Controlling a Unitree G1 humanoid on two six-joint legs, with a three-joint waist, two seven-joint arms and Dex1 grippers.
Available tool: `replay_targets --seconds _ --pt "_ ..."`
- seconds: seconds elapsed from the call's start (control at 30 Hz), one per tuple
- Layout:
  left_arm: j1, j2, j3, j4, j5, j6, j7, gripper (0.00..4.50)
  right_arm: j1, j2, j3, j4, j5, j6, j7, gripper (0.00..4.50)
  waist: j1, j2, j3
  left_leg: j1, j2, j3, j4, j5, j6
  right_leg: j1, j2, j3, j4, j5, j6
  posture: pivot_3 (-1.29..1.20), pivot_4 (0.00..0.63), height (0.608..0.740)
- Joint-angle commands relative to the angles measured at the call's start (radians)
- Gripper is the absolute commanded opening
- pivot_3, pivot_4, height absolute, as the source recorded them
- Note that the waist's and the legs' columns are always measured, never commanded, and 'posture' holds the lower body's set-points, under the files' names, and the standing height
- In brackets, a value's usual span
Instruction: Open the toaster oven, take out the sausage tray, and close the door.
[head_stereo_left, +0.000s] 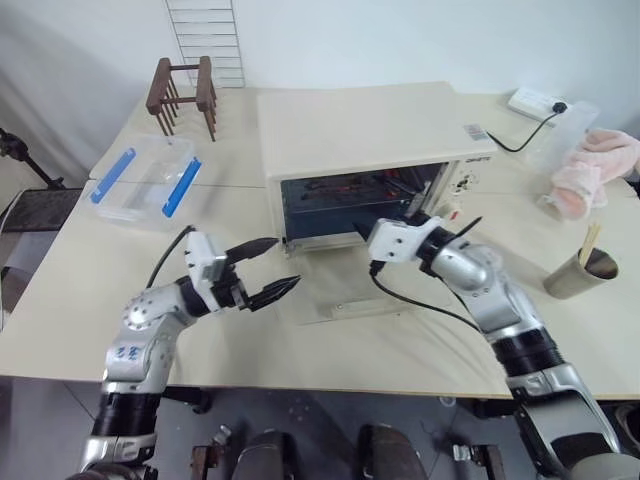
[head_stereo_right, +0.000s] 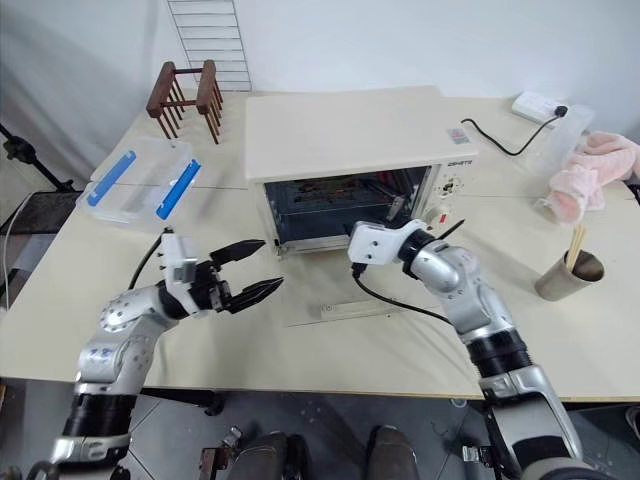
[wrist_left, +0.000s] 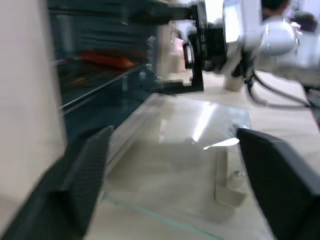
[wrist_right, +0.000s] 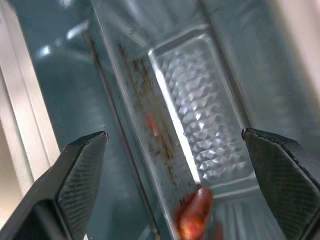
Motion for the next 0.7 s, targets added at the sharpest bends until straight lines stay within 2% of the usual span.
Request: replay_targets --seconds 0.03,0.1,0.2,0.4,0.63,0.7 --pt "0.042 0.003 0.059 -0.081 -0.035 -0.005 0.053 4.47 -0.07 0.019 0.035 0.065 -0.069 -0.011 -0.092 4.5 -0.001 0.0 0.0 0.0 0.0 0.0 0.0 0.0 0.0 0.0 0.0 0.0 0.0 0.0 0.0 0.0 0.15 0.74" --pt "0.063 -0.003 0.078 -0.099 -0.047 -0.001 0.076 4.47 -0.096 0.033 0.05 0.102 -0.088 0.001 -0.123 4.5 -0.001 0.0 0.0 0.0 0.0 0.0 0.0 0.0 0.0 0.0 0.0 0.0 0.0 0.0 0.0 0.0 0.15 0.74" --pt "0.093 -0.013 0.096 -0.121 -0.068 0.005 0.105 4.5 -0.137 0.061 0.079 0.169 -0.127 0.012 -0.184 3.95 0.001 0.0 0.0 0.0 0.0 -0.001 0.0 0.0 0.0 0.0 -0.001 0.0 0.0 0.0 0.0 0.0 0.15 0.74" --pt "0.106 -0.01 0.082 -0.154 -0.079 0.013 0.119 4.5 -0.175 0.069 0.108 0.241 -0.161 0.022 -0.258 2.21 0.004 0.0 0.0 -0.001 -0.001 -0.002 0.0 0.0 0.0 0.0 -0.001 -0.001 0.0 0.0 0.0 0.0 0.15 0.74" --pt "0.099 -0.011 0.066 -0.146 -0.079 0.018 0.114 4.5 -0.179 0.057 0.119 0.2 -0.171 0.016 -0.258 0.04 0.0 0.0 0.0 -0.001 -0.001 -0.002 0.0 0.0 -0.001 0.0 -0.001 -0.001 0.0 0.0 0.0 0.0 0.15 0.74" --pt "0.093 -0.011 0.062 -0.14 -0.079 0.017 0.112 4.5 -0.181 0.055 0.112 0.162 -0.17 0.017 -0.252 0.01 -0.002 0.0 0.0 -0.001 -0.001 -0.002 0.0 0.0 -0.001 0.0 -0.001 -0.002 0.0 0.0 0.0 0.0 0.15 0.74"
